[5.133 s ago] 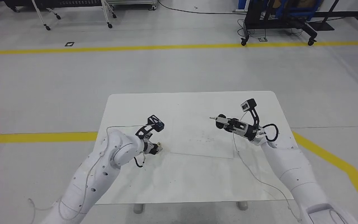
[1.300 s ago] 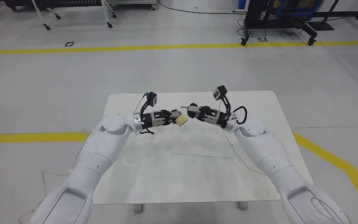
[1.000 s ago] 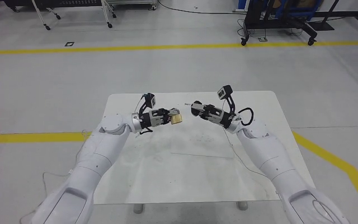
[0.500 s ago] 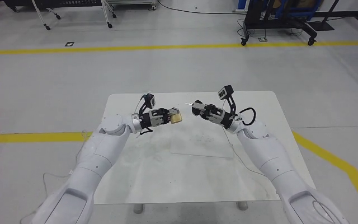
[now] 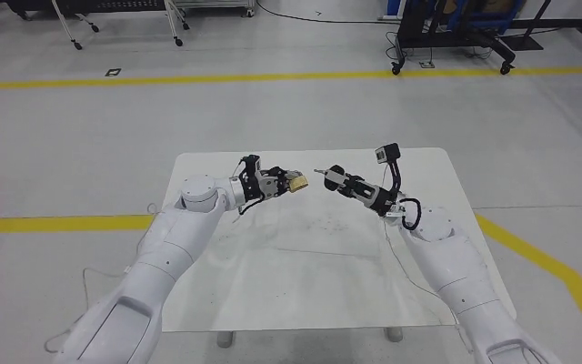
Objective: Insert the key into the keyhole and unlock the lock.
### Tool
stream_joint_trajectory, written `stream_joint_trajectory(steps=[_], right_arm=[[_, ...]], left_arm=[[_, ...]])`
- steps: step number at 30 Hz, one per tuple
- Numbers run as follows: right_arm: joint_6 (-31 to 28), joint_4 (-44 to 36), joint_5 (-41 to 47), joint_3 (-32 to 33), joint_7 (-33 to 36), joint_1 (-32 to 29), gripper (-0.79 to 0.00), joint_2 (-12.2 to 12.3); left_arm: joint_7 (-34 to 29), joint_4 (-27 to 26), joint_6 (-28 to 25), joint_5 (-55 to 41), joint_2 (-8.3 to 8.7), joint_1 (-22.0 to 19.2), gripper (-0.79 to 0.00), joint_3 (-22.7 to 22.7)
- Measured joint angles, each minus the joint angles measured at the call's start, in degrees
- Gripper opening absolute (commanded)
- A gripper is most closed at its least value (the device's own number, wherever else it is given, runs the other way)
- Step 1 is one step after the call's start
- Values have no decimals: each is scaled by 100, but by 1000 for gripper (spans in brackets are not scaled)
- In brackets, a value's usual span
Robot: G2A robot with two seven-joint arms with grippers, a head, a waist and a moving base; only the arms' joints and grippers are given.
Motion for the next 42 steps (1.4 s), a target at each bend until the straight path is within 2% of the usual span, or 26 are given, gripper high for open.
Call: stream_joint_trajectory(steps=[11,14,17,21,27,30,33,35,42], right_arm=[[-73,-87,-180,-6,-60,33,-785,5],[-443,-311,-1264,38,-220,216,-785,49],[-926,-654,-2794,140,-260,392,-785,116],[-1477,-1279,-5037,354,-787,383,-785,187],[-2097,-2303,-7919,450,-1902,140,-785,251],[-2032,-2701,-9199,441,-2570,-82,-785,280],[-1885,-2814,-10034,410,-3353,-243,-785,301],[-1800,-2774,-10272,421,-3738,-306,-785,312],[-1784,-2759,-10289,427,-3789,-311,-785,312]], left_arm=[[-1,-2,5,-3,1,4,-785,-2],[-1,-2,4,-3,1,4,-785,-2],[-1,-2,4,-3,1,4,-785,-2],[30,-52,56,-21,0,51,-785,-1],[104,-158,891,-70,14,135,-785,-31],[72,-128,1266,-195,14,122,-785,-77],[66,-111,1464,-233,11,90,-785,-102],[81,-124,1394,-197,15,66,-785,-118],[83,-127,1391,-191,15,66,-785,-119]])
